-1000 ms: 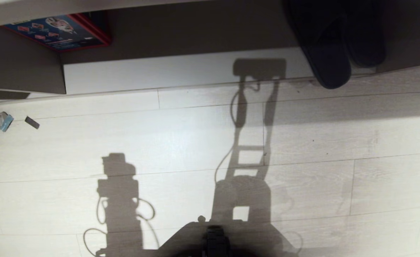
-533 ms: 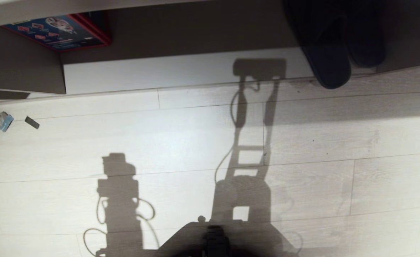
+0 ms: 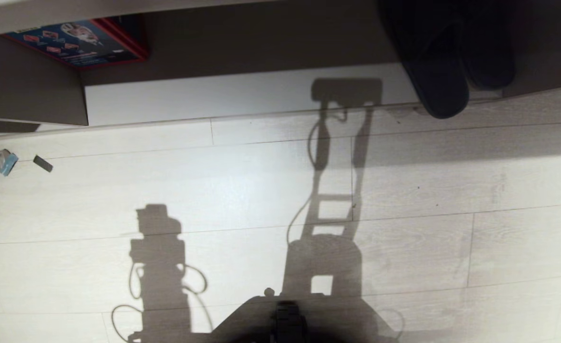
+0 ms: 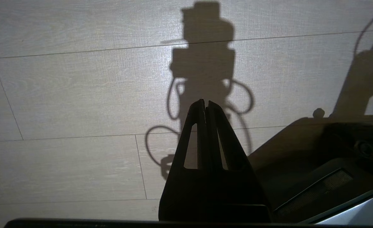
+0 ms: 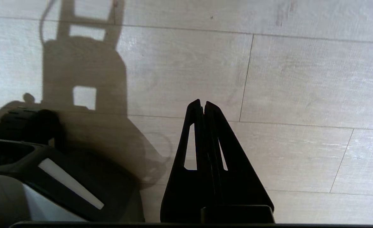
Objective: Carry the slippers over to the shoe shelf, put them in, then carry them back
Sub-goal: Pick up the slippers in the shoe cabinet
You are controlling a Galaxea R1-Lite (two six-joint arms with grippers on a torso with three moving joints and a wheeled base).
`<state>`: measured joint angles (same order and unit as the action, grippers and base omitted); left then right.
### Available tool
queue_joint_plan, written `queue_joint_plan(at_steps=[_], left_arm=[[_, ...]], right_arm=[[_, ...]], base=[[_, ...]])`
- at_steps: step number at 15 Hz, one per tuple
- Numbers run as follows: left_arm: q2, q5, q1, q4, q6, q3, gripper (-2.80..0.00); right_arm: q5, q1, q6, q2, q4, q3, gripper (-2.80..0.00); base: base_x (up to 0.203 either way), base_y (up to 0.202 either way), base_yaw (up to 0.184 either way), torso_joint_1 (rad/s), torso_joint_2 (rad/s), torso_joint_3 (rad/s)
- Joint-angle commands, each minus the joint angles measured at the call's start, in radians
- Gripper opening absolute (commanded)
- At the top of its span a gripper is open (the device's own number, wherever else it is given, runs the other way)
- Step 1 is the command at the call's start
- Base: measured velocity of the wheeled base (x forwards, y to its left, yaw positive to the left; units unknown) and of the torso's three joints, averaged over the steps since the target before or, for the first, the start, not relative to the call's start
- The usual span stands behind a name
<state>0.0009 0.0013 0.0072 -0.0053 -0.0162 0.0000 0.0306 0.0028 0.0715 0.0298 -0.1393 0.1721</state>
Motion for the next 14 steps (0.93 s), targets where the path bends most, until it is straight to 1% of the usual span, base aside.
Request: queue_joint_plan(at_steps=[1, 3, 9, 10, 11, 12, 14], left_arm=[[0.001, 0.000, 0.000, -0.001, -0.001, 0.000, -2.80], [0.001, 0.000, 0.000, -0.001, -0.001, 0.000, -2.80], [0.001, -0.001, 0.000, -0.001, -0.001, 0.000, -2.80], [0.001, -0.001, 0.000, -0.001, -0.001, 0.000, -2.80], [0.001, -0.001, 0.000, -0.001, -0.001, 0.000, -2.80], [0.001, -0.001, 0.000, -0.001, -0.001, 0.000, -2.80], [0.001, -0.001, 0.000, -0.001, -0.001, 0.000, -2.80]], right_arm=[[0.032, 0.003, 0.003, 0.120, -0.070, 0.150, -2.80], [0.054, 0.007, 0.018, 0.243, -0.091, 0.227, -2.80], [0.069, 0.008, 0.033, 0.642, -0.086, 0.469, -2.80], [0.088, 0.009, 0.032, 0.703, -0.080, 0.497, -2.80], [0.122, 0.009, 0.035, 0.757, -0.055, 0.507, -2.80], [0.151, 0.009, 0.050, 0.804, -0.001, 0.505, -2.80], [0.178, 0.009, 0.124, 0.904, 0.130, 0.494, -2.80]], base=[[0.000, 0.000, 0.000, 0.000, 0.00, 0.000], [0.000, 0.000, 0.000, 0.000, 0.00, 0.000], [0.000, 0.000, 0.000, 0.000, 0.00, 0.000], [0.000, 0.000, 0.000, 0.000, 0.00, 0.000], [0.000, 0.000, 0.000, 0.000, 0.00, 0.000], [0.000, 0.000, 0.000, 0.000, 0.00, 0.000], [0.000, 0.000, 0.000, 0.000, 0.00, 0.000]])
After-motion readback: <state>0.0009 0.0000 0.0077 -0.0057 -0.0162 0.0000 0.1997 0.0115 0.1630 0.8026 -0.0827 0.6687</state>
